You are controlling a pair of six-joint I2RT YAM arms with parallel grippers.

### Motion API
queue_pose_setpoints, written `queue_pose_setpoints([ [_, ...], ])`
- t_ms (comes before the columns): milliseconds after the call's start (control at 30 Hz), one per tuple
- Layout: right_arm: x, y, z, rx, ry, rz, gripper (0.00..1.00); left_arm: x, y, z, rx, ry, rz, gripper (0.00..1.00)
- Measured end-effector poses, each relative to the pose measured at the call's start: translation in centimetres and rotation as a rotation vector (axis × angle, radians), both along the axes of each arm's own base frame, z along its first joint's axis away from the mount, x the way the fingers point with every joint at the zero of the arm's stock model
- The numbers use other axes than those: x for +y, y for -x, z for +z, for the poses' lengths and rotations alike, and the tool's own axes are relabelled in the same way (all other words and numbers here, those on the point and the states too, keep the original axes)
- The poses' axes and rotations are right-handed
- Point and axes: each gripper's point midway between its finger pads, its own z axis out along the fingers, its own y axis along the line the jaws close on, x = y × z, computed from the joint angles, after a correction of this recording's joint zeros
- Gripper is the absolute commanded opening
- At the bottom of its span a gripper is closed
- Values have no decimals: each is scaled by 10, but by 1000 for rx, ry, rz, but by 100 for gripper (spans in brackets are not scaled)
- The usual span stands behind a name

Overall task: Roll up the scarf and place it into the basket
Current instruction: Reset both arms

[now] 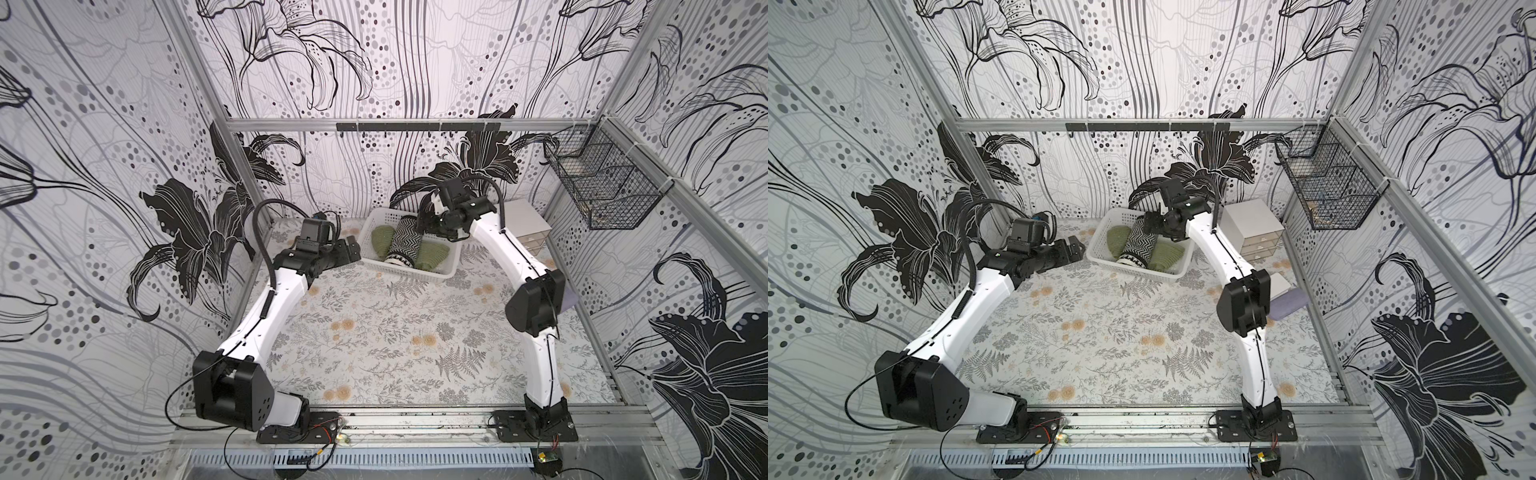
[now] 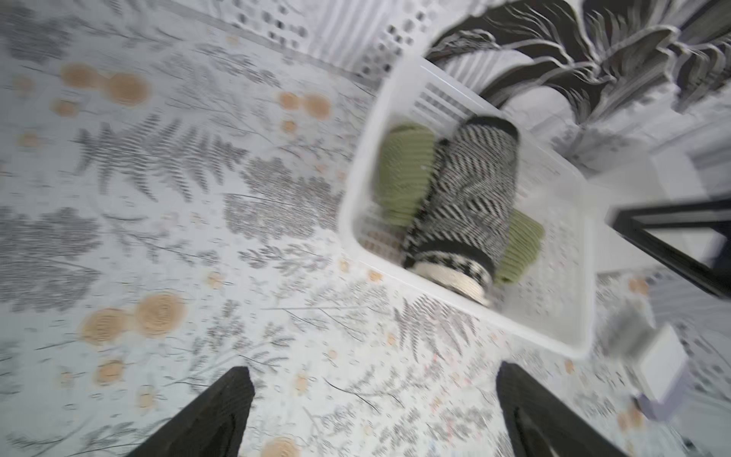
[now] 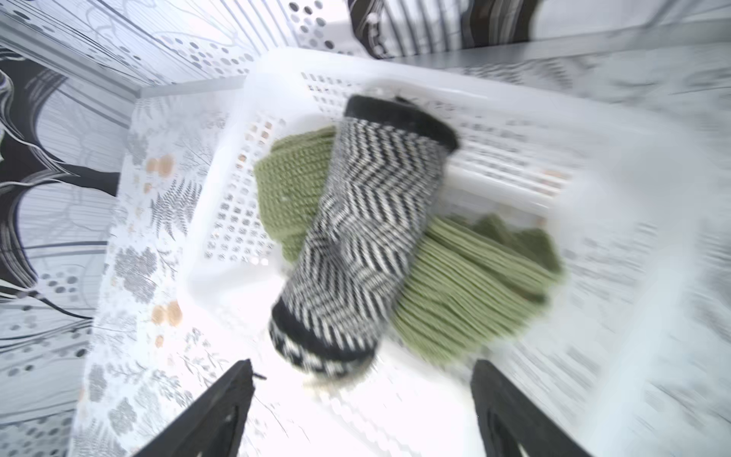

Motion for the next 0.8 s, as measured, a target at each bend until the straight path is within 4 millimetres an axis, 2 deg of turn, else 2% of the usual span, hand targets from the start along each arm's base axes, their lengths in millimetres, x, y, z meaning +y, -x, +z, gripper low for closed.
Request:
queue_pose_setpoints([
  [67,-26,17,8,-20,34,-34,94,26,-4,-7,1,-65,89,99],
  [100,-40,28,9,-25,56,-53,100,40,-5,-12,-6,-112,131,99],
  [167,-71,52,5,-42,119,-91,100,58,-6,-28,-26,-203,163,99],
  [233,-100,78,-4,-55,185,-120,100,72,-1,-54,-30,-302,170,99],
  [333,-137,105,-24,-66,268,-168,100,91,13,-100,-6,-373,185,99],
  [400,-159,111,-44,-71,330,-208,100,105,23,-121,7,-387,209,99],
  [467,-181,115,-72,-74,414,-248,100,115,26,-132,-16,-407,217,99],
  [567,-205,127,-125,-62,503,-262,100,115,23,-139,-70,-433,196,99],
  [633,-218,133,-152,-58,556,-261,100,113,18,-142,-126,-444,181,99],
  [700,-224,129,-164,-82,590,-261,100,112,18,-151,-150,-443,165,99],
  [800,-225,113,-171,-144,606,-266,100,113,18,-158,-169,-432,155,99],
])
